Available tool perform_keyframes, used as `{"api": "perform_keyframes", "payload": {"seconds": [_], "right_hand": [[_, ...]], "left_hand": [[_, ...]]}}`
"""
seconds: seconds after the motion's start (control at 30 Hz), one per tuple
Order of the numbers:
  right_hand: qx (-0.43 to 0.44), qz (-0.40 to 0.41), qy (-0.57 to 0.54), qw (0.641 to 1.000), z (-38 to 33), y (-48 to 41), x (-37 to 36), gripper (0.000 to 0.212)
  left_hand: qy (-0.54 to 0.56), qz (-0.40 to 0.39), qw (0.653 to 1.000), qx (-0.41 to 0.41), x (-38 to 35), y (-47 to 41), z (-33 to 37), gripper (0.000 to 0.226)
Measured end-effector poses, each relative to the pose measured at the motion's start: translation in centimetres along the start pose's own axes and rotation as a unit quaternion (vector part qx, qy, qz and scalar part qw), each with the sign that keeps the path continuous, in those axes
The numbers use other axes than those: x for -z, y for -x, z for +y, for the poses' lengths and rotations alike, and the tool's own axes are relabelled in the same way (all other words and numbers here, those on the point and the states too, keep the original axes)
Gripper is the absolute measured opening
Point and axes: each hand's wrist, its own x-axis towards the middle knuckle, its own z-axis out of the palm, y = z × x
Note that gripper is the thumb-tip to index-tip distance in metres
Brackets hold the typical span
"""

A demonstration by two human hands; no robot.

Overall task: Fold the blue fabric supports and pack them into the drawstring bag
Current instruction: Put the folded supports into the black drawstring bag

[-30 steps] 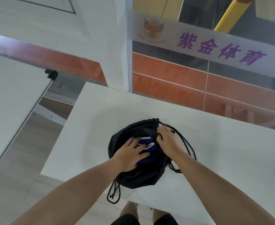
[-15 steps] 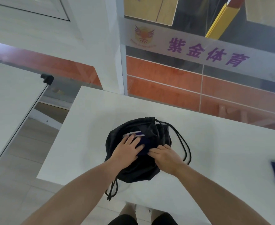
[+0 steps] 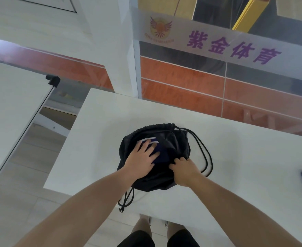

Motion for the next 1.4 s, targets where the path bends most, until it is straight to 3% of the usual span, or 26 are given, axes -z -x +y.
{"api": "perform_keyframes", "payload": {"seconds": [0.17,0.3,0.47,0.6,0.73,0.87,1.07,1.4], "right_hand": [[-0.022,-0.038,-0.026,0.999,1.2,2.1,-0.1,0.031],[-0.016,-0.005,-0.066,0.998,1.5,3.6,0.6,0.033],[-0.061,0.093,-0.163,0.98,2.3,6.0,2.4,0.017],[-0.107,0.096,-0.17,0.975,4.1,8.3,3.2,0.01],[-0.144,0.094,-0.179,0.969,7.0,11.4,2.9,0.008],[-0.201,0.103,-0.217,0.95,11.1,15.2,0.8,0.031],[-0.234,0.154,-0.226,0.933,19.8,24.1,-6.5,0.029],[-0.284,0.116,-0.282,0.909,33.8,38.1,-19.5,0.026]], "left_hand": [[0.014,-0.02,0.998,0.066,1.7,-1.0,1.4,0.052],[0.055,-0.027,0.993,0.098,3.3,-1.8,3.3,0.048],[0.06,0.005,0.997,0.043,5.3,-0.6,4.3,0.03],[0.035,-0.007,0.999,-0.015,7.9,-0.5,5.4,0.016],[-0.001,-0.017,0.998,-0.065,11.3,-2.0,8.8,0.021],[-0.049,-0.045,0.993,-0.1,14.7,-4.2,14.9,0.031],[0.002,-0.046,0.995,-0.087,17.5,-8.8,27.4,0.052],[0.021,-0.006,0.989,-0.144,18.3,-14.5,49.6,0.04]]}}
